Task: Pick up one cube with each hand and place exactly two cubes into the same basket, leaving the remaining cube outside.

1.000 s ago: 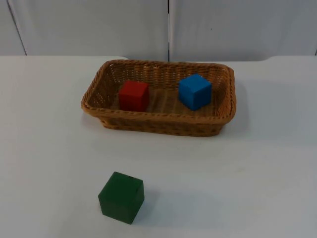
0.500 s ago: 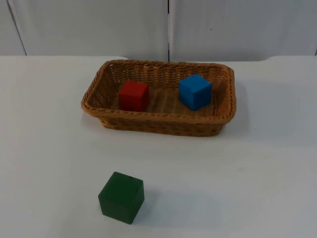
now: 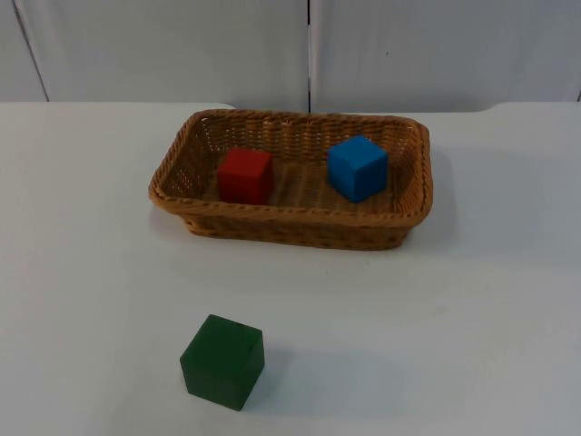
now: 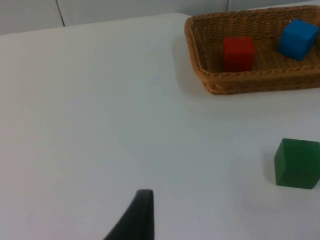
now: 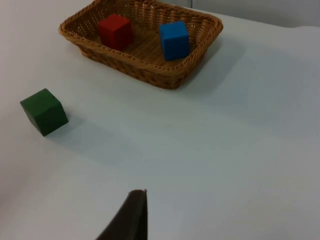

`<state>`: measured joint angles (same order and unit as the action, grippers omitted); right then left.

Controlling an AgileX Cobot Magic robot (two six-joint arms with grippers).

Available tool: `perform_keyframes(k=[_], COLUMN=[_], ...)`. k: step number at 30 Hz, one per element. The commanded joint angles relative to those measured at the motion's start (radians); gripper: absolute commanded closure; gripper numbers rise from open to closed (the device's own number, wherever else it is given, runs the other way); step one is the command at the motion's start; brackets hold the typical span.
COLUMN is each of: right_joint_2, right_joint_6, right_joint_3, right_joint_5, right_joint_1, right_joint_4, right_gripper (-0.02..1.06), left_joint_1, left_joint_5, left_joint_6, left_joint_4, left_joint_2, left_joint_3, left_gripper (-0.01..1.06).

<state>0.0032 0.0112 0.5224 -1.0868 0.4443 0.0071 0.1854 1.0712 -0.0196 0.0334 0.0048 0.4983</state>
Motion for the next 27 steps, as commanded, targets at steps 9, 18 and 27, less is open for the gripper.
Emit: perform_keyframes(k=[9,18,27], right_joint_2=[-0.003,-0.003,-0.003], right_joint_6=[-0.003,-0.003,-0.003], right_joint_3=[-0.007,-0.007,-0.007], right_joint_5=[0.01,0.01,0.01], right_joint_1=[-0.002,-0.002,-0.002], right_joint_4=[-0.002,-0.002,-0.002], right_gripper=[-0.01,-0.01,-0.01], left_joint_1=[-0.059,-0.157,-0.167], left_joint_5=[0.003,0.003,0.003], left_joint_6=[0.009,0.009,0.009], left_joint_4=[-0.001,-0.001,-0.001], left_joint_2=[-0.005,-0.005,-0.005], left_joint_3=[-0.004,-0.004,-0.004], left_gripper=[0.0,0.0,0.0])
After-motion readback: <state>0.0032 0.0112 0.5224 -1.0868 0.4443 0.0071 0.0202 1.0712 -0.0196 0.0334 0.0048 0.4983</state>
